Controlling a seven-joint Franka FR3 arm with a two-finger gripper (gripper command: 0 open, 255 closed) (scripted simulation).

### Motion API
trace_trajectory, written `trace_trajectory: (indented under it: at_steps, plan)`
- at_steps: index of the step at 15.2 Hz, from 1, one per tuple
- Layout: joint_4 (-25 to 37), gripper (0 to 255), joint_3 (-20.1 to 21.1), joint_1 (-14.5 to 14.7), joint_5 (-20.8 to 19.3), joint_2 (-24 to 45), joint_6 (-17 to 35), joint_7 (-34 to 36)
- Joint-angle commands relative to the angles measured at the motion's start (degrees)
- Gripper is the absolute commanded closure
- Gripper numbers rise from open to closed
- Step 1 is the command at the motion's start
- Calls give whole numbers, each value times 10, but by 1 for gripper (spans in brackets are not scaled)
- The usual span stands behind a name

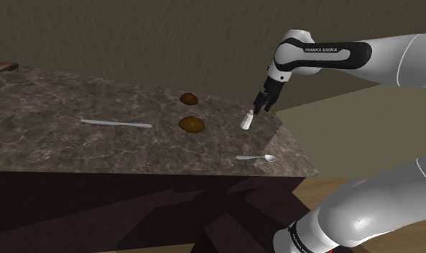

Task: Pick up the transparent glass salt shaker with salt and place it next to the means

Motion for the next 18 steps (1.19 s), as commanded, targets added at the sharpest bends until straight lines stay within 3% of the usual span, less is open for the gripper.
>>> trace_trajectory:
  at_steps: [1,7,18]
  plan:
    - [26,0,-14,-5,12,41,18,-21]
    - [129,0,-43,-25,63,167,42,-84]
    - [89,0,-40,-24,71,183,98,-89]
